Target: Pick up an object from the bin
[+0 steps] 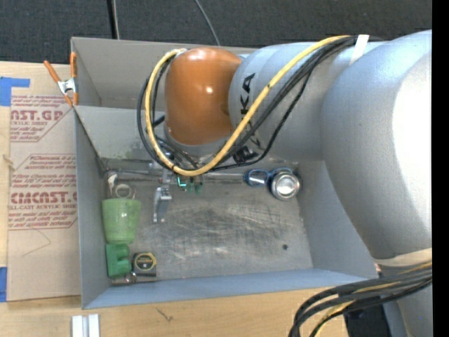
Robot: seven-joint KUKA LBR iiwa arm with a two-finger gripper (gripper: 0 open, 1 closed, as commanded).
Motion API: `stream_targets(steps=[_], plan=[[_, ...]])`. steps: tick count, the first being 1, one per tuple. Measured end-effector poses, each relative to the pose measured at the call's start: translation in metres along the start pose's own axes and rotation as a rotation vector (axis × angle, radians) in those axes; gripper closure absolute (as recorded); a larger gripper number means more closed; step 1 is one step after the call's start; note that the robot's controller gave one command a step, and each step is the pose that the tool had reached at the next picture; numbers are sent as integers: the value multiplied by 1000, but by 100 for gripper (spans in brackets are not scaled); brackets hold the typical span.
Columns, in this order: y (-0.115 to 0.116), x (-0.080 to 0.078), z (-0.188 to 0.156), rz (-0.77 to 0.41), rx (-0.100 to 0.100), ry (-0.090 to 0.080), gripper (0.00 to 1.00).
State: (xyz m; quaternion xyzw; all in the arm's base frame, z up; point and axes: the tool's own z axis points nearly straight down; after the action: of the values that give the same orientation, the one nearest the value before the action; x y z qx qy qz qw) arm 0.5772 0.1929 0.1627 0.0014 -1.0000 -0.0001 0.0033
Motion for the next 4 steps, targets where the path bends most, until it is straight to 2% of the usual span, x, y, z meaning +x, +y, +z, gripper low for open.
stream_targets(steps=[1, 2, 3, 4], plan=[[1, 35, 81, -386, 6, -5, 0], [27, 38, 78, -211, 26, -19, 0], [25, 43, 79, -389, 24, -29, 0], [48, 23, 87, -325, 14, 9, 0]])
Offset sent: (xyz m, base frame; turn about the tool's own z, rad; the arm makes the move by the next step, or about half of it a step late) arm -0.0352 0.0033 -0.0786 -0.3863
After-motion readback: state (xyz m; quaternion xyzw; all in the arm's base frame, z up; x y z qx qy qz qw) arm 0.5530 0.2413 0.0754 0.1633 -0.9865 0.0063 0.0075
